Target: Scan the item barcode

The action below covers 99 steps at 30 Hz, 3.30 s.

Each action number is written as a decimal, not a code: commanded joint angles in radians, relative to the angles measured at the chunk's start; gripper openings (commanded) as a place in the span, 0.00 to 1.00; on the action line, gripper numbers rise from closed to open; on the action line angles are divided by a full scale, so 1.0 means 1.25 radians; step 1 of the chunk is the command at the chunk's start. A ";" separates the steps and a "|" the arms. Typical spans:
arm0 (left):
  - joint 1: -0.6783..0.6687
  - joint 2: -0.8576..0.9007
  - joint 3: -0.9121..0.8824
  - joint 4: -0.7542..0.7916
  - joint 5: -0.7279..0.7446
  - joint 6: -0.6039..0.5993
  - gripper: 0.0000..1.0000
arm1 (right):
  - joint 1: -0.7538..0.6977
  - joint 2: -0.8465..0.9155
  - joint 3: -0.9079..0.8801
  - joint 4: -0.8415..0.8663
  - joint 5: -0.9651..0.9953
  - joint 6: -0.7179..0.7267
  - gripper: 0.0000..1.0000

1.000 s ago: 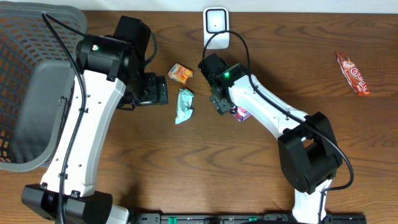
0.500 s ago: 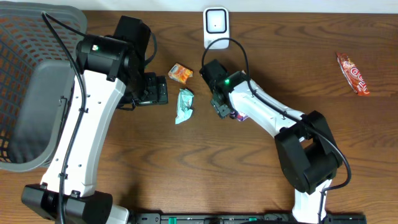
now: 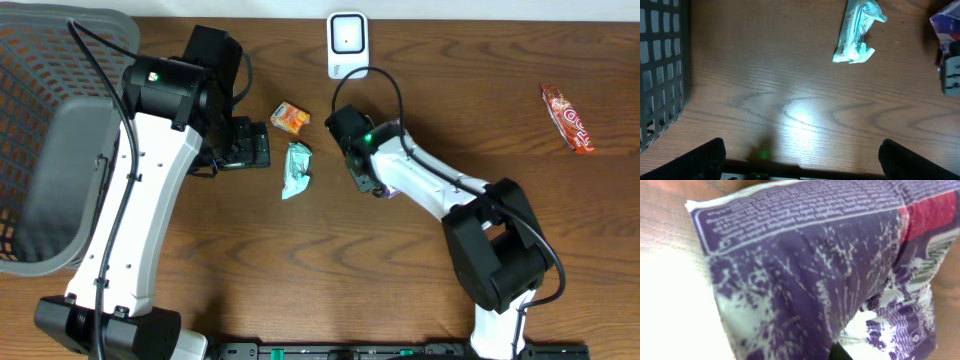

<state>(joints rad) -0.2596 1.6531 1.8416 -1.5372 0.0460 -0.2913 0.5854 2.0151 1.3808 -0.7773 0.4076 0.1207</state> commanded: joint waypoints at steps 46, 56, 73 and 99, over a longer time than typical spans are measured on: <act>0.000 0.005 0.005 -0.002 -0.005 -0.001 0.98 | -0.539 -0.005 0.236 -0.393 -0.571 -0.081 0.92; 0.000 0.005 0.005 -0.002 -0.005 -0.001 0.98 | -0.524 -0.005 0.127 -0.288 -0.505 -0.041 0.94; 0.000 0.005 0.005 -0.002 -0.005 -0.001 0.98 | -0.507 -0.005 -0.063 -0.120 -0.663 -0.090 0.01; 0.000 0.005 0.005 -0.002 -0.005 -0.001 0.98 | -0.350 -0.313 -0.035 0.168 -0.725 -0.278 0.01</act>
<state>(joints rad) -0.2596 1.6531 1.8412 -1.5372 0.0460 -0.2913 0.1387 1.6184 1.3342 -0.5518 -0.4755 -0.2001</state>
